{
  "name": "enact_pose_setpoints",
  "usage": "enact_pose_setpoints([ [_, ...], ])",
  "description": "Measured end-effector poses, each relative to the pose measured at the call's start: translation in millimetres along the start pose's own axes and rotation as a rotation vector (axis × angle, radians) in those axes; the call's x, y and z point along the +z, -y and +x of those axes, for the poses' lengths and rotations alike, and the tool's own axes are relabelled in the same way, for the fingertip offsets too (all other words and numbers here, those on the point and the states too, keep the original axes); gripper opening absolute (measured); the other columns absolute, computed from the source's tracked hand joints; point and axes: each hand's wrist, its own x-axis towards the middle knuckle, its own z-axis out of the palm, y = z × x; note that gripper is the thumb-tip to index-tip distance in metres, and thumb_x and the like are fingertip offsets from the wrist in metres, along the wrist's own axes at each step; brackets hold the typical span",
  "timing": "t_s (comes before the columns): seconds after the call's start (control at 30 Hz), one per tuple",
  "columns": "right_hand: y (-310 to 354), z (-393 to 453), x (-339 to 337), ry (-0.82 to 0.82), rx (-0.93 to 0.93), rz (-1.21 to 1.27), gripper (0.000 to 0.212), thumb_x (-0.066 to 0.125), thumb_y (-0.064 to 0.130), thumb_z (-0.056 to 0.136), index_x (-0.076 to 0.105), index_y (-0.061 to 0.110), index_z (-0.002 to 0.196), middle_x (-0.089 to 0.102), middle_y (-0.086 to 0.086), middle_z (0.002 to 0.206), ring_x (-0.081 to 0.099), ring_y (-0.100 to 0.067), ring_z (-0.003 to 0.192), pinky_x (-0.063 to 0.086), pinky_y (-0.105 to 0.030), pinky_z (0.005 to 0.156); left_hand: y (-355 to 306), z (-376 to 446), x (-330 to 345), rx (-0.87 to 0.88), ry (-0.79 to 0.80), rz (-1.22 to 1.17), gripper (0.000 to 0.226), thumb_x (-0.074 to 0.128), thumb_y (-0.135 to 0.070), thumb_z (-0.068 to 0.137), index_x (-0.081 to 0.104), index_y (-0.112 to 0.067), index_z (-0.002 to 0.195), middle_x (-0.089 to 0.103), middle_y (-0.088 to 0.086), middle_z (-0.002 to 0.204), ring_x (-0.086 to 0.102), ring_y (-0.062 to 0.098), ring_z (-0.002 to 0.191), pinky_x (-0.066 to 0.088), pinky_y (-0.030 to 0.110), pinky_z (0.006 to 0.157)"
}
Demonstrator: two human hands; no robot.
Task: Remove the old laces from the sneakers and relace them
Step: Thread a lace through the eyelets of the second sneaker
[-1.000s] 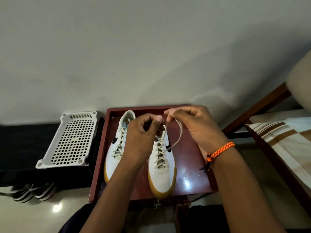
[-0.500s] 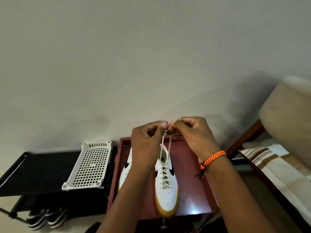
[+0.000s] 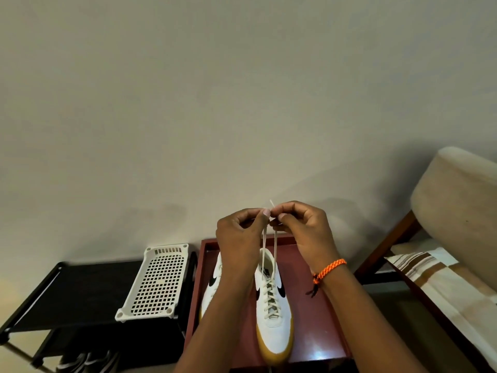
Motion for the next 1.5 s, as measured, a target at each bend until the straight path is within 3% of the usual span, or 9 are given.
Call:
enact_pose_setpoints([
  [0.27, -45, 16, 4, -0.126, -0.044, 0.018, 0.021, 0.062, -0.007, 0.091, 0.073, 0.006, 0.081, 0.072, 0.001, 0.08, 0.068, -0.014, 0.083, 0.058, -0.031, 0.082, 44, 16, 4, -0.046, -0.016, -0.075, 0.011, 0.076, -0.021, 0.099, 0.078, -0.011, 0.099, 0.078, 0.007, 0.086, 0.07, 0.015, 0.069, 0.06, 0.029, 0.068],
  [0.4, -91, 14, 4, -0.111, 0.124, 0.055, 0.02, 0.057, -0.004, 0.092, 0.073, -0.002, 0.08, 0.072, -0.015, 0.08, 0.064, -0.019, 0.071, 0.051, -0.028, 0.062, 97, 21, -3, -0.103, -0.039, -0.036, 0.012, 0.077, -0.021, 0.098, 0.077, -0.01, 0.098, 0.072, 0.006, 0.074, 0.061, 0.012, 0.06, 0.049, 0.021, 0.061],
  [0.5, -138, 4, 7, -0.126, 0.228, -0.083, 0.026, 0.058, 0.003, 0.092, 0.078, 0.004, 0.076, 0.074, -0.019, 0.08, 0.064, -0.014, 0.068, 0.048, -0.022, 0.058, 147, 16, -12, -0.176, -0.031, -0.004, 0.012, 0.077, -0.022, 0.098, 0.078, -0.01, 0.099, 0.075, -0.002, 0.081, 0.065, 0.017, 0.065, 0.055, 0.029, 0.065],
  [0.7, -212, -12, -3, -0.122, 0.38, -0.548, 0.022, 0.064, 0.013, 0.091, 0.079, 0.019, 0.076, 0.075, 0.006, 0.076, 0.071, -0.013, 0.075, 0.061, -0.035, 0.071, 226, 3, -23, -0.269, 0.103, 0.289, 0.022, 0.081, -0.027, 0.094, 0.071, -0.01, 0.084, 0.075, 0.003, 0.072, 0.073, 0.015, 0.064, 0.06, 0.043, 0.07],
  [0.8, -240, -10, -6, -0.059, 0.384, -0.749, 0.018, 0.064, 0.021, 0.091, 0.079, 0.027, 0.084, 0.073, 0.004, 0.095, 0.066, -0.02, 0.094, 0.058, -0.04, 0.086, 251, 6, -22, -0.199, 0.138, 0.422, 0.015, 0.08, -0.027, 0.092, 0.066, -0.023, 0.089, 0.074, -0.006, 0.085, 0.073, 0.013, 0.081, 0.061, 0.049, 0.08],
  [0.9, -262, -5, -3, 0.033, 0.359, -0.854, 0.016, 0.062, 0.023, 0.096, 0.076, 0.03, 0.102, 0.064, -0.002, 0.115, 0.056, -0.028, 0.115, 0.049, -0.044, 0.099, 272, 10, -16, -0.029, 0.223, 0.594, 0.028, 0.071, -0.015, 0.095, 0.068, -0.034, 0.114, 0.057, -0.005, 0.13, 0.06, 0.015, 0.121, 0.054, 0.044, 0.104],
  [1.03, -280, -2, 5, 0.101, 0.349, -0.906, 0.011, 0.057, 0.03, 0.102, 0.065, 0.026, 0.096, 0.062, -0.003, 0.111, 0.057, -0.029, 0.109, 0.051, -0.052, 0.094, 285, 18, -9, 0.111, 0.342, 0.902, 0.036, 0.07, -0.029, 0.096, 0.064, -0.035, 0.131, 0.048, -0.007, 0.152, 0.039, 0.023, 0.143, 0.041, 0.048, 0.113],
  [1.3, -280, 6, 1, 0.037, 0.471, -0.518, 0.023, 0.057, 0.013, 0.09, 0.064, 0.007, 0.069, 0.063, -0.013, 0.067, 0.055, -0.027, 0.064, 0.048, -0.041, 0.062, 297, 20, -4, 0.102, 0.424, 0.971, 0.033, 0.071, -0.05, 0.091, 0.068, -0.027, 0.114, 0.058, -0.011, 0.137, 0.048, 0.023, 0.131, 0.048, 0.047, 0.103],
  [1.5, -275, 7, 4, -0.064, 0.657, -0.129, 0.038, 0.056, 0.003, 0.088, 0.063, 0.014, 0.052, 0.08, -0.007, 0.088, 0.071, -0.024, 0.084, 0.06, -0.038, 0.076, 295, 22, -8, 0.038, 0.414, 0.948, 0.03, 0.073, -0.041, 0.087, 0.069, -0.026, 0.112, 0.057, -0.013, 0.131, 0.051, 0.019, 0.123, 0.049, 0.034, 0.082],
])
